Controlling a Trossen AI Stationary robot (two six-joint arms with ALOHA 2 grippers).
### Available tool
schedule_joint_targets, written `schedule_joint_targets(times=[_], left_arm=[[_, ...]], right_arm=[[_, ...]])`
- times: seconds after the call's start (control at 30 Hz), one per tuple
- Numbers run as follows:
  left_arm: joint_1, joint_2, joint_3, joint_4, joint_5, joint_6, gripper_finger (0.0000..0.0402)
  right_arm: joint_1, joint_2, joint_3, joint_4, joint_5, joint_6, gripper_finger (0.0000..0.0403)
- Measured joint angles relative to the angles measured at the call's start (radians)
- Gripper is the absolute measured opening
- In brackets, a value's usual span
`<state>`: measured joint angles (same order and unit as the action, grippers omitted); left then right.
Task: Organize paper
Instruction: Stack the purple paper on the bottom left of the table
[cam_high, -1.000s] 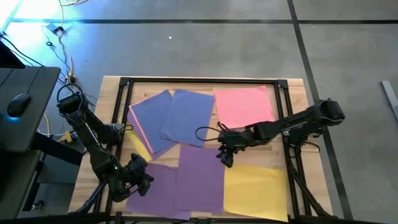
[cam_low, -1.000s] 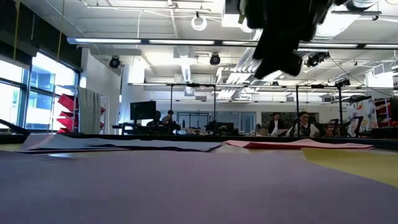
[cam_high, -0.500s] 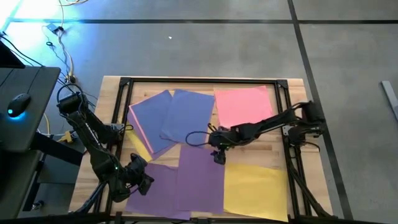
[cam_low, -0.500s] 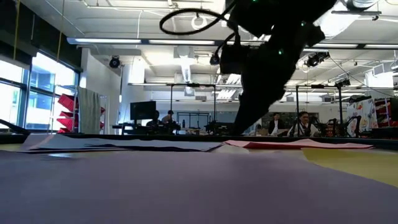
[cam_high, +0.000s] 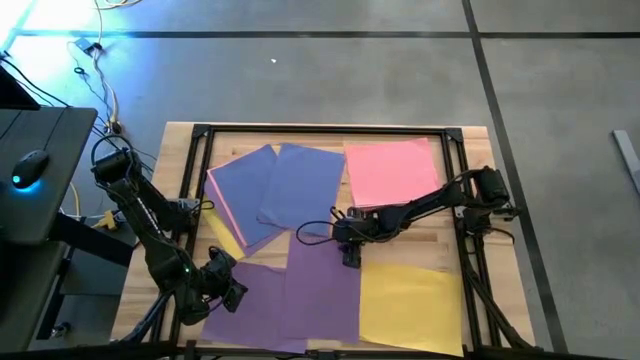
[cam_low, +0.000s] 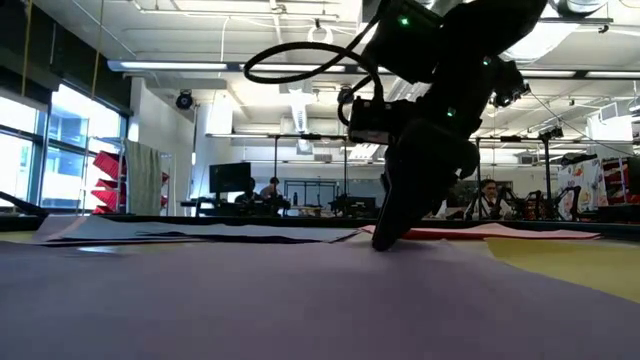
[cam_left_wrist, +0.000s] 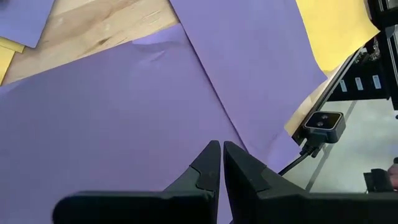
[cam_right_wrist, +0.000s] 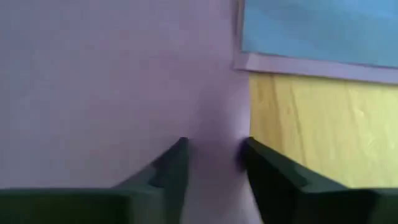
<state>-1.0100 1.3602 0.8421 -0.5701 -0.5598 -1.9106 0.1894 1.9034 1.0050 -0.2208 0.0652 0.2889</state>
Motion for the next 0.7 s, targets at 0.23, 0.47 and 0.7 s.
schedule_joint_targets(times=[0.23,0.47,0.7], left_arm=[[0.017,-0.001,0.000,-0.008,-0.003,0.001,0.0000],[0.029,-0.001,0.046,-0.090,-0.048,0.031,0.0000],[0.035,-0.001,0.164,-0.356,-0.055,0.106,0.0000]], right_arm=[[0.013,-0.018,0.037,-0.090,-0.068,0.180,0.0005],[0.008,-0.041,0.214,-0.299,-0.207,0.399,0.0000],[0.024,-0.043,0.373,-0.343,-0.174,0.663,0.0000]])
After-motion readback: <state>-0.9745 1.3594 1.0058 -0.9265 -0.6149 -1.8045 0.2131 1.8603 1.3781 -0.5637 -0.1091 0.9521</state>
